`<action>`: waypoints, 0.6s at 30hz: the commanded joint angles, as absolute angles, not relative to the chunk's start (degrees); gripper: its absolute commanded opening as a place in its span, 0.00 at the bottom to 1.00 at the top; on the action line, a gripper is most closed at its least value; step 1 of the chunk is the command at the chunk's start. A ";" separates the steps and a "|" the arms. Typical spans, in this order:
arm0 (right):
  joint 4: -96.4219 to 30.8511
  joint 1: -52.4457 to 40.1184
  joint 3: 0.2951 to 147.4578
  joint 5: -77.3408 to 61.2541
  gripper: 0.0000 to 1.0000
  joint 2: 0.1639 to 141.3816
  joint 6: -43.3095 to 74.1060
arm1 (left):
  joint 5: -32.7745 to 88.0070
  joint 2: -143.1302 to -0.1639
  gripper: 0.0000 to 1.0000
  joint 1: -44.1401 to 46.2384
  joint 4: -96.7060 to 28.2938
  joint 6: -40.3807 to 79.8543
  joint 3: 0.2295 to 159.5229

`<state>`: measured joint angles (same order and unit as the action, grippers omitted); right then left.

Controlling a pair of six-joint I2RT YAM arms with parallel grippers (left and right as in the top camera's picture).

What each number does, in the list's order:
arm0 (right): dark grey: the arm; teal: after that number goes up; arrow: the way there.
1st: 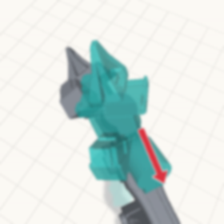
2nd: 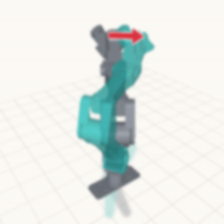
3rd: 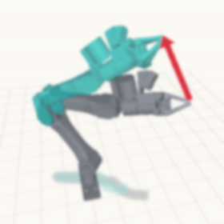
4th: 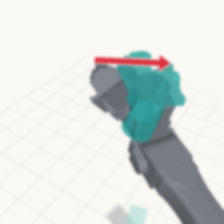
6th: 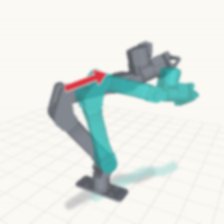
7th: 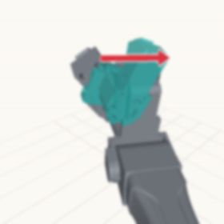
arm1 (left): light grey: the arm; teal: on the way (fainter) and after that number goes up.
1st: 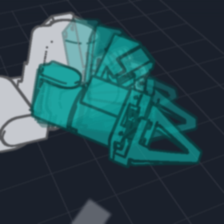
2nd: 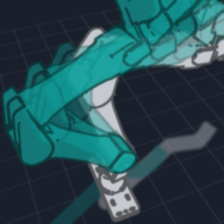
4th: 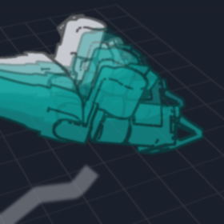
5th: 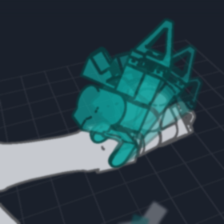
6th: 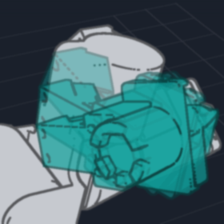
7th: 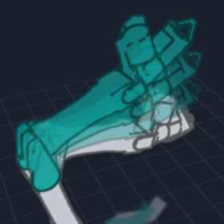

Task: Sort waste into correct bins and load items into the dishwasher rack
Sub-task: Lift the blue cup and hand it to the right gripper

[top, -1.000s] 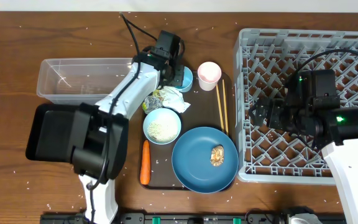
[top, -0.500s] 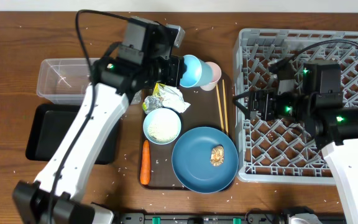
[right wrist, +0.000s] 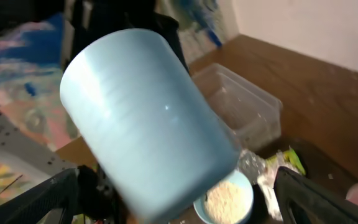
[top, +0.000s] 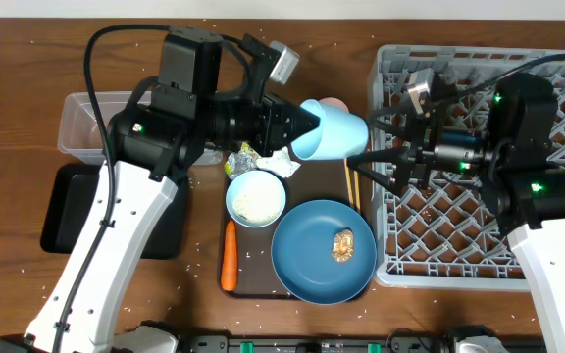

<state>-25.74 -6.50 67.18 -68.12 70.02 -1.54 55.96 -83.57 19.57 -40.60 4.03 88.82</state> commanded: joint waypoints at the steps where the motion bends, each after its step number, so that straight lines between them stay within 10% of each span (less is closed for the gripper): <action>1: -24.29 -6.11 68.07 -74.30 0.94 69.65 -3.31 | 64.10 -82.83 0.06 19.35 -40.71 3.03 89.93; 18: -23.16 -7.22 68.07 -84.07 0.57 69.65 -7.27 | 67.96 -82.83 0.06 19.35 -40.25 3.03 89.93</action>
<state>-22.98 -6.66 67.18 -81.01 70.02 -6.94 67.57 -83.55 19.59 -40.71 4.01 88.82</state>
